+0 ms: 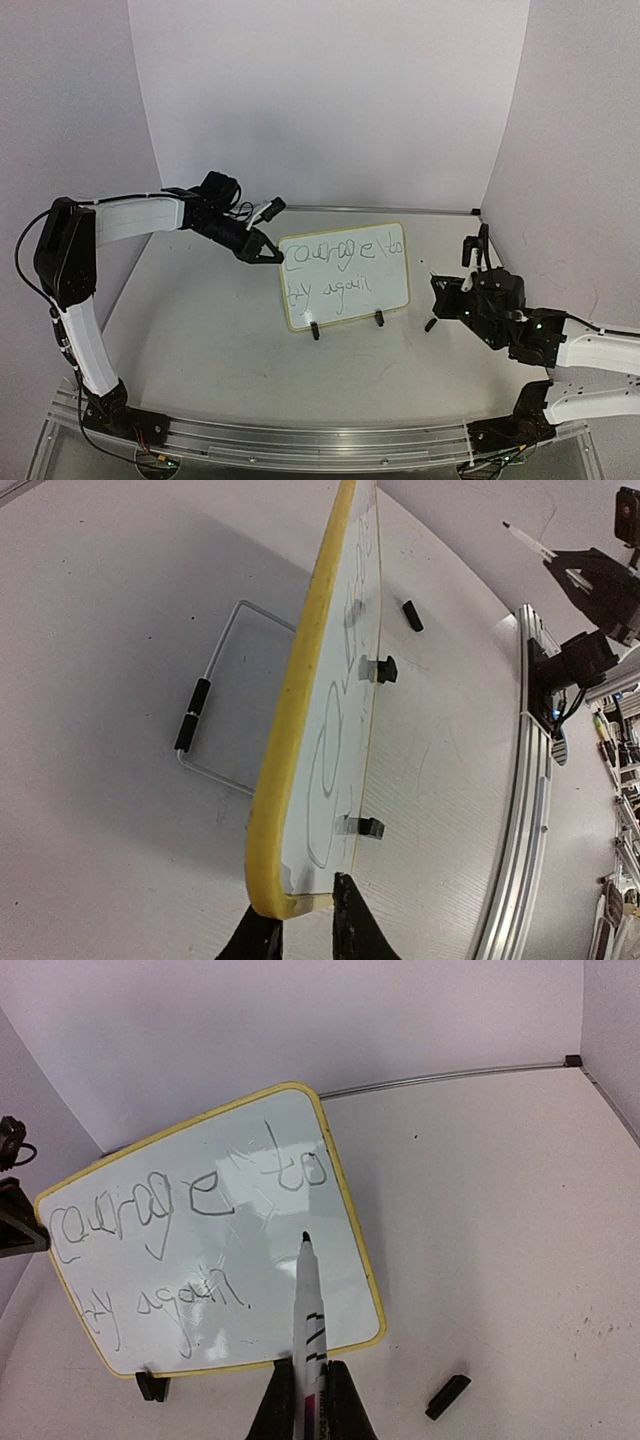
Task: Write a sentence on the whiteboard
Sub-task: Adjust the whiteboard on the whiteboard stand, then pass from the right arm to the left
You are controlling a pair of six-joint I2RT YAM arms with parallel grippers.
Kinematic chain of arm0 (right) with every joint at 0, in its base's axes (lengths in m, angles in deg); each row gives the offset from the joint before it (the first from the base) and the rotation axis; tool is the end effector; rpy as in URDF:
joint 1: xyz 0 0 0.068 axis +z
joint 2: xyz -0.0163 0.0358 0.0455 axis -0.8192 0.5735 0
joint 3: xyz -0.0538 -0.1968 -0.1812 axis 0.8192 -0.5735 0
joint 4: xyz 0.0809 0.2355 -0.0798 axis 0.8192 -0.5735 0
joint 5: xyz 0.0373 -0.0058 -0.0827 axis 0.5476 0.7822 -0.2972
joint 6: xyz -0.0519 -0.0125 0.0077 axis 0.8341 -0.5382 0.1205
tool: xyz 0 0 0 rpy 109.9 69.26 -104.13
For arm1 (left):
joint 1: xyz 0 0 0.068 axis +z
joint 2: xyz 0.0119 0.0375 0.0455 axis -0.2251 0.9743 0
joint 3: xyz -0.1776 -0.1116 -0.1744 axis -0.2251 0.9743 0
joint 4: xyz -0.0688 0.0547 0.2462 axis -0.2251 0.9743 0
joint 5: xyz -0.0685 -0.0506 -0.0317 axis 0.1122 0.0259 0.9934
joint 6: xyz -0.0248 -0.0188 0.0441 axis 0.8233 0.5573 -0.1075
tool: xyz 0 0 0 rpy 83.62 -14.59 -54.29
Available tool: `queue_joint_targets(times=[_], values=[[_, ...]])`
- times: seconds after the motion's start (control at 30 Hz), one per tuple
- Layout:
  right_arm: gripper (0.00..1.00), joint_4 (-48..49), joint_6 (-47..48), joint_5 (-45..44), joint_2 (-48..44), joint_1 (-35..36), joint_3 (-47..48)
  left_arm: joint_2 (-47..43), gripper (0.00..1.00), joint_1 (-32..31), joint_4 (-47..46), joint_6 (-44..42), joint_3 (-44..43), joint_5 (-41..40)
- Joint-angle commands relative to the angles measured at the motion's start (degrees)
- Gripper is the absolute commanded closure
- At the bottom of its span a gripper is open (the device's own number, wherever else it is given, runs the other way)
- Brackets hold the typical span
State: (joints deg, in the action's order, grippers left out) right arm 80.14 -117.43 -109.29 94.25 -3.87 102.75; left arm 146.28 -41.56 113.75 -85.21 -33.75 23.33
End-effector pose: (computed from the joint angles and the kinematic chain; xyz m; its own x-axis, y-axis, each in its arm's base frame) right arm 0.1394 0.1475 0.2410 -0.3874 0.2238 -0.8944 -0.2755 0.8977 0.3439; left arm 0.3363 -0.2113 0.2454 -0.5333 0.4633 -0.7078 0.8447 0.3368 -0.4160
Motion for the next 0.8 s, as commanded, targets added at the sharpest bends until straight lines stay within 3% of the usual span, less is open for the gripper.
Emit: queue_joint_targets(times=[0.0, 0.1, 0.4, 0.57, 0.77], values=[[1.0, 2.0, 3.1, 7.1, -2.4, -0.1, 0.3, -4.4, 0.73, 0.3, -5.0, 2.2, 3.2, -4.0], [1.0, 3.6, 3.6, 11.5, -3.0, -0.1, 0.1, -6.3, 0.55, 0.4, -7.9, 4.1, 5.6, -6.8], [1.0, 9.2, 5.0, 18.0, -3.6, -0.1, 0.6, -14.2, 0.32, 0.3, -16.8, 9.1, 13.4, -13.1], [1.0, 15.7, 3.9, 21.8, -2.6, 0.0, 0.5, -24.6, 0.29, 0.2, -25.4, 16.1, 20.8, -24.0], [1.0, 31.2, 4.2, 21.0, 1.5, 0.4, -0.5, -36.8, 0.29, -2.0, -33.5, 29.7, 26.2, -31.4]])
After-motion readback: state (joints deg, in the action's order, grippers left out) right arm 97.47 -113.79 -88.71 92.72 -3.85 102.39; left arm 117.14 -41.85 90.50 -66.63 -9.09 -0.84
